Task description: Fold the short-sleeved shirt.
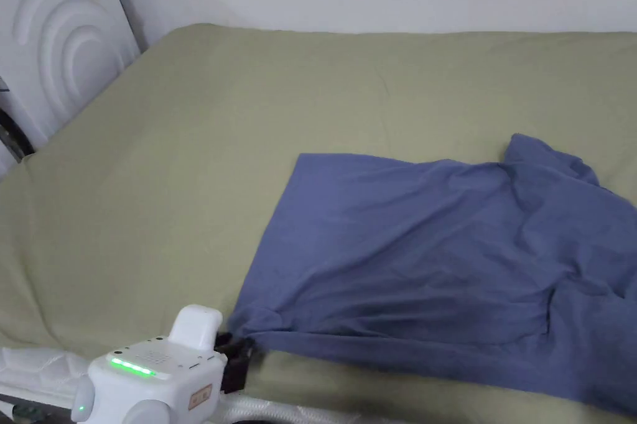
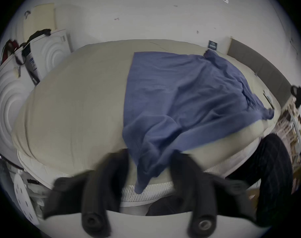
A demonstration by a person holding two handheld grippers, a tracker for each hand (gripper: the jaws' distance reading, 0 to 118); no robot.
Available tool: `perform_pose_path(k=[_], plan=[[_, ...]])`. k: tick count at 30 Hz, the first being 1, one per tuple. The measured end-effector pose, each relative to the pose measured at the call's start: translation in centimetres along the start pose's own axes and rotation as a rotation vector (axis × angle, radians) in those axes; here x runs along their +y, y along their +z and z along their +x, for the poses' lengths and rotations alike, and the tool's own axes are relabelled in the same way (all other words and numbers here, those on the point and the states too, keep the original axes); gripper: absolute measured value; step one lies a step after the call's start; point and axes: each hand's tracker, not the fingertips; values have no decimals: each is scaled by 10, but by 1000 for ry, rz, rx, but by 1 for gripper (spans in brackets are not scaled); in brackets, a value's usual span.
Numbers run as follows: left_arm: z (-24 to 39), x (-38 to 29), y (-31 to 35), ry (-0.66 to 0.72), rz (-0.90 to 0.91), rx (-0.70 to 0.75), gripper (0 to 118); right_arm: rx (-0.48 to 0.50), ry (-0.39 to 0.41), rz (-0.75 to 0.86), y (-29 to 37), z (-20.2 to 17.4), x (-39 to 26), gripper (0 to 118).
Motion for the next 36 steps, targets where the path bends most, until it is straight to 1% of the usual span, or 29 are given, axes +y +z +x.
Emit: perform_pose_path(k=[1,2,4,5,6,7,8,9,10,11,13,16,17,18,20,21,22,24,29,32,35,36], plan=[[-4,1,3,20,13,-17,8,-14,2,-12,-1,3,0,5],[-1,2,7,12,23,-10,5,-27,4,-30,-2,6,0,5],[4,6,11,3,18,-25,4,-67,22,-77,-8,15,0,6],[2,6,11,2,21,-24,4,-102,38,-111,-13,20,0,17],[3,7,13,4,28,-25,4,-143,61,-166,-21,27,-1,63],[2,7,13,15,39,-31,4,-185,75,-229,-29,34,-3,76],[2,7,14,29,46,-37,4,-188,66,-258,-36,42,-7,89],[6,9,17,35,50,-39,4,-174,52,-278,-43,51,-11,98],[6,9,17,35,52,-39,4,-166,53,-260,-46,56,-15,115],[7,9,18,33,52,-36,4,-162,60,-265,-51,60,-20,117],[2,6,14,34,49,-34,4,-170,86,-367,-66,65,-27,115],[3,3,12,36,42,-23,4,-117,58,-449,-84,70,-45,115],[3,1,11,31,41,-16,4,-94,53,-488,-92,72,-50,111],[3,1,10,27,42,-7,4,-79,42,-514,-97,74,-53,95],[4,1,9,19,45,-8,4,-69,2,-527,-103,81,-53,45],[9,3,12,16,47,-7,4,-85,6,-525,-105,84,-52,27],[10,4,12,12,49,-6,4,-102,5,-524,-105,87,-52,24],[11,6,11,8,40,-2,3,-100,2,-516,-103,93,-48,7],[11,15,20,14,30,3,2,-66,-32,-467,-87,94,-34,5],[13,26,34,3,42,-1,2,-49,-22,-411,-74,90,-11,5],[13,50,52,5,129,0,1,-44,1,-319,-61,86,26,5],[12,61,56,16,134,-10,2,-41,3,-284,-58,86,38,5]])
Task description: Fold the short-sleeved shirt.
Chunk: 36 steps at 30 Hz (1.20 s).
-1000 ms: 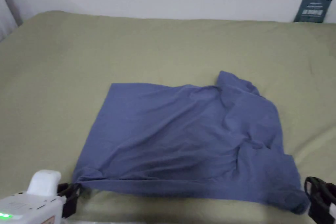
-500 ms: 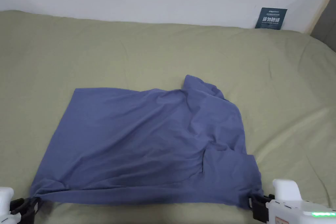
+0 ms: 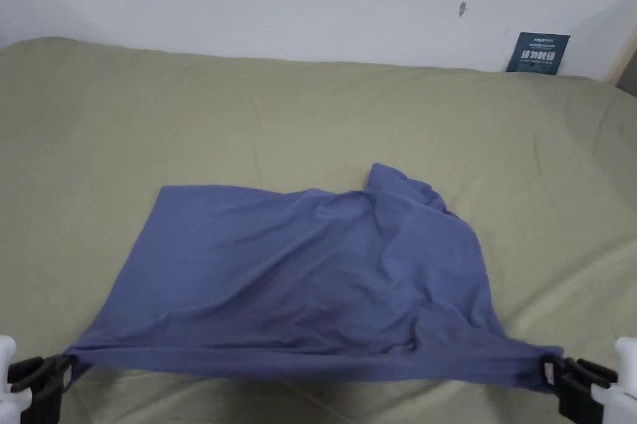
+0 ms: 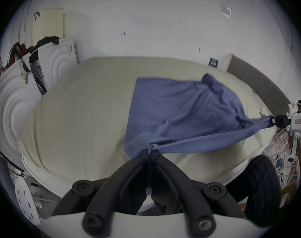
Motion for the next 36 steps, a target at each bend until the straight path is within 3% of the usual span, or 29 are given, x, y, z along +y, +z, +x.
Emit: perform_pose_path(k=[6,12,14,17,18,19,20,21,22,25,28,29,30,31,32,33,34,35,36], plan=[[-3,81,-48,-70,-2,9,1,13,11,63,-40,-1,78,5],[-7,136,-166,-30,-193,51,1,-55,31,-67,-178,-2,126,5],[-5,141,-194,-1,-271,66,1,-95,5,-131,-215,-1,130,5],[-3,137,-209,26,-289,58,2,-93,30,-197,-240,-3,123,9],[-1,135,-209,21,-284,61,12,-89,28,-208,-243,-3,121,40],[2,133,-206,3,-253,105,37,-76,25,-209,-241,1,118,76],[6,132,-196,-20,-195,130,72,-68,24,-205,-237,3,116,97],[8,130,-184,-21,-157,124,104,-64,24,-197,-231,4,115,97],[13,127,-168,-30,-111,110,111,-61,30,-130,-214,3,115,94],[34,115,-97,-71,181,100,111,-44,36,53,-155,-7,108,94],[64,91,-23,-66,430,28,110,68,8,292,-76,-32,82,94],[74,81,-2,-67,494,18,110,97,-3,370,-51,-41,69,89],[84,71,17,-74,541,7,110,114,-23,442,-31,-47,57,72],[94,59,34,-88,564,11,109,164,-15,466,-10,-59,43,72],[104,51,44,-95,557,43,109,156,-22,503,8,-67,32,66],[111,43,52,-96,531,50,108,116,-15,517,21,-74,23,51],[114,36,59,-95,528,43,101,99,-8,532,31,-80,15,24],[116,29,65,-88,524,32,87,78,-7,545,41,-88,10,7],[117,23,68,-81,519,28,59,83,-11,568,49,-90,4,7]])
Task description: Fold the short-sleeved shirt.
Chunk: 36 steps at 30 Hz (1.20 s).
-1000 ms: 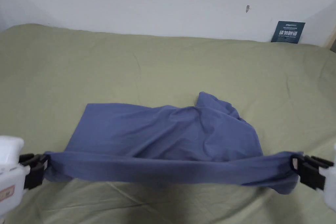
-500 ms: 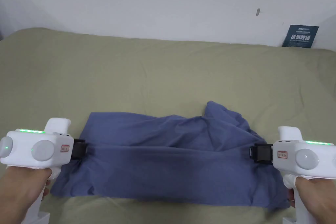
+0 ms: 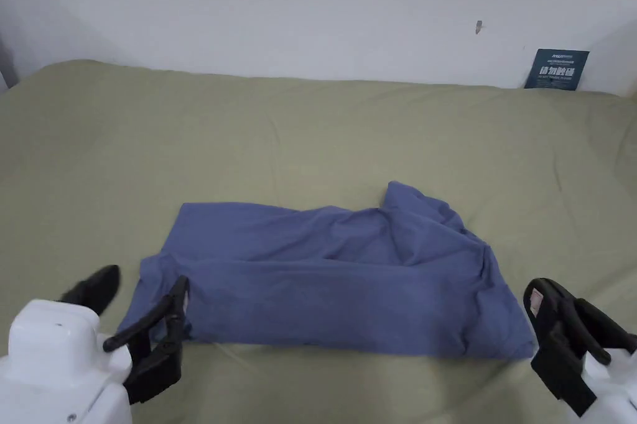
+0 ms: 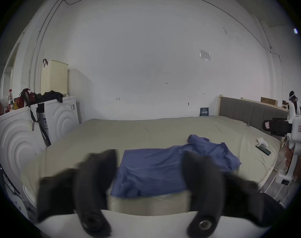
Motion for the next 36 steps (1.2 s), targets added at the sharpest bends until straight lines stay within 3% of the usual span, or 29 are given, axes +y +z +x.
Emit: perform_pose_path(k=[1,2,3,9,17,18,20,21,28,29,30,31,33,36], plan=[[1,-4,2,-6,-16,-5,30,13,12,0,6,-2,-1,6],[7,-7,6,-33,-33,17,8,-5,43,0,11,-5,-1,6],[8,-10,7,-60,-43,31,4,-20,66,2,14,-10,-2,5],[-13,-10,0,-37,-108,42,4,0,79,-30,17,-13,-2,5],[-96,-50,-84,88,-434,83,5,8,59,-129,2,-9,-21,5],[-101,-56,-97,72,-475,80,19,8,55,-145,-1,-8,-23,5],[-108,-70,-121,55,-517,82,86,5,54,-175,-8,-8,-28,5],[-108,-75,-132,45,-531,90,112,6,53,-194,-12,-7,-31,5],[-121,-107,-207,79,-665,74,111,-2,47,-267,-35,-3,-42,5],[-121,-110,-214,77,-673,81,109,-8,47,-279,-39,-1,-44,5],[-123,-112,-218,80,-676,79,99,-18,47,-293,-44,1,-46,5],[-121,-113,-221,76,-676,90,81,-28,49,-309,-49,6,-48,6],[-117,-114,-224,63,-671,103,29,-65,71,-336,-60,17,-54,5],[-108,-113,-224,59,-684,97,11,-146,138,-402,-85,41,-67,6]])
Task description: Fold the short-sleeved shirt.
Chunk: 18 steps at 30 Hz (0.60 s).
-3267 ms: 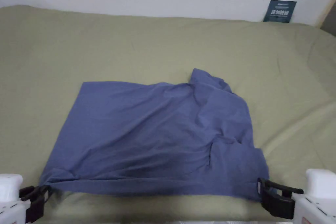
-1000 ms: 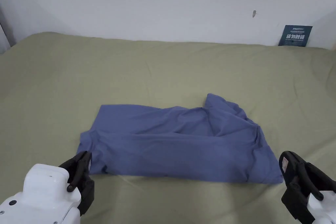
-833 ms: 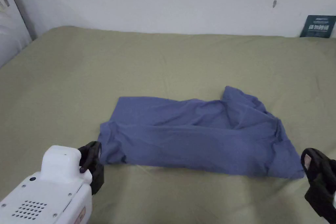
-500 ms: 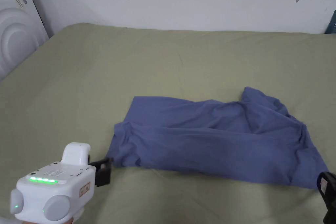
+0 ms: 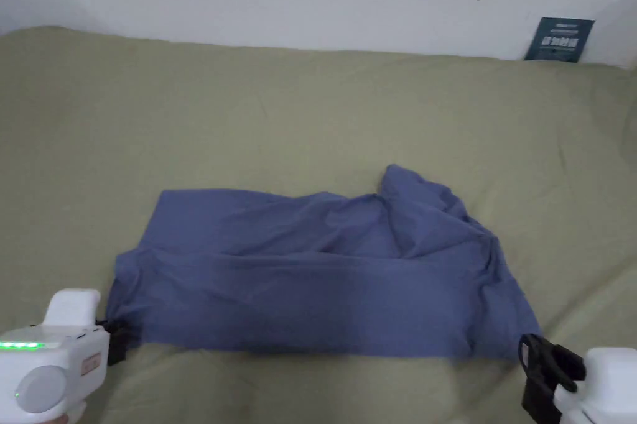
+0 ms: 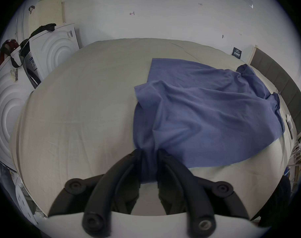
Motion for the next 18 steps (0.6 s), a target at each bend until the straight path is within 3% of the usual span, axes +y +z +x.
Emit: perform_pose_path(k=[1,2,4,5,9,11,14,15,17,18], plan=[[2,0,1,-10,4,1,9,-26,22,-43,-15,7,-2,7],[0,2,3,-12,2,3,7,-40,38,-92,-29,13,-3,17],[0,4,12,-10,22,-5,7,-4,30,-163,-60,30,-8,87],[1,6,17,-13,29,-5,7,36,23,-212,-74,36,-10,102],[7,16,43,-18,54,-19,7,-45,97,-260,-118,48,-16,99],[7,22,51,-19,63,-26,7,5,101,-277,-135,51,-21,97],[8,27,55,-21,70,-33,7,54,173,-340,-151,49,-27,65],[9,28,56,-25,69,-32,7,107,174,-346,-150,49,-27,53],[11,28,55,-30,60,-29,7,115,167,-333,-145,46,-21,17],[9,29,51,-30,58,-30,7,167,127,-330,-143,45,-18,14]])
